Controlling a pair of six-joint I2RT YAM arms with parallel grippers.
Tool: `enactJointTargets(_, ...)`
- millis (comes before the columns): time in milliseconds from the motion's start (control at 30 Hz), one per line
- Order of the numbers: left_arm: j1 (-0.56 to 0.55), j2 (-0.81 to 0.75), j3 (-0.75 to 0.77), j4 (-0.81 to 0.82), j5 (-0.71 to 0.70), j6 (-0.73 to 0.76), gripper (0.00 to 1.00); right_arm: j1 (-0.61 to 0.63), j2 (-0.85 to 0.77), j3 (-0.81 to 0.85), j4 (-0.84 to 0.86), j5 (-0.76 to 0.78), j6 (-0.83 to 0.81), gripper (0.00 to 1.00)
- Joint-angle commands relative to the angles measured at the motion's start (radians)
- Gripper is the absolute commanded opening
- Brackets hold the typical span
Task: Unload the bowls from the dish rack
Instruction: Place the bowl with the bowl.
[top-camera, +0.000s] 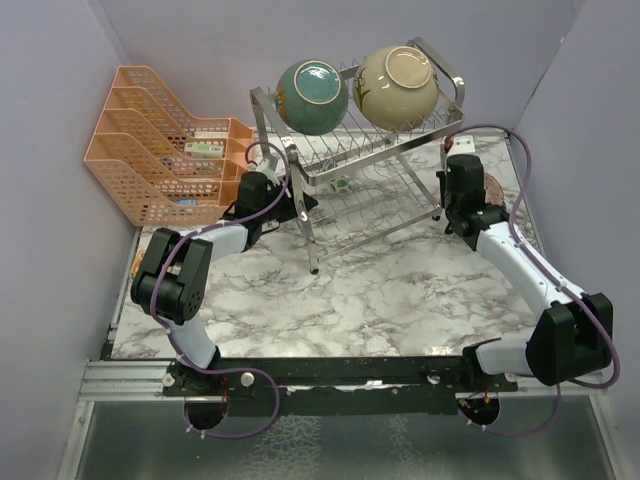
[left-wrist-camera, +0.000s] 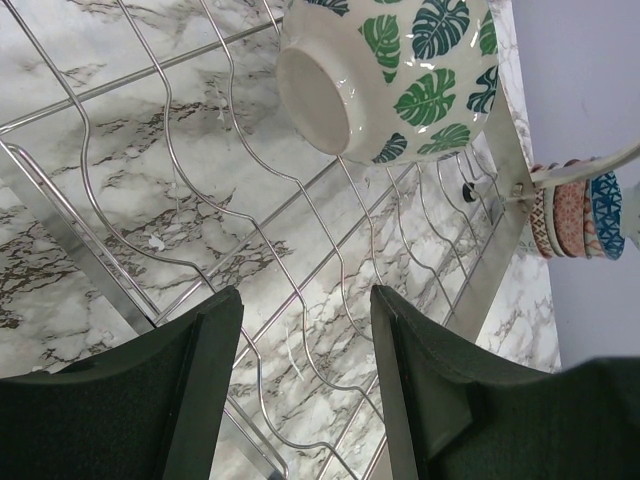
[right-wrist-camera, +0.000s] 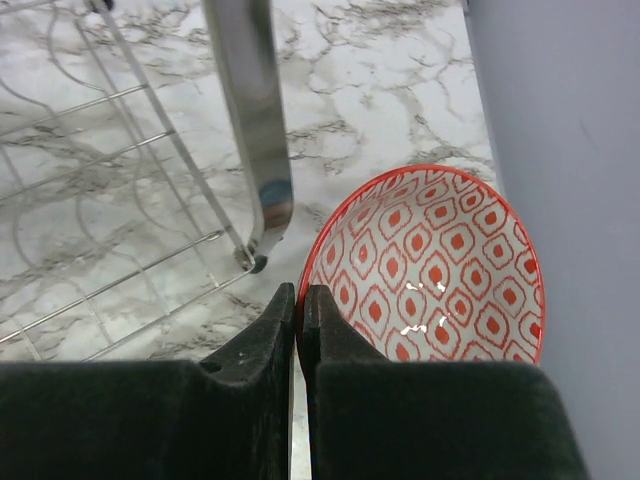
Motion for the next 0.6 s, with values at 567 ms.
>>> enactJointTargets(567, 0.015, 0.049, -0.073, 0.002, 0.051, 0.025, 0.58, -0.138, 0.176, 0.119, -0.095, -0.053, -0.060, 0.01)
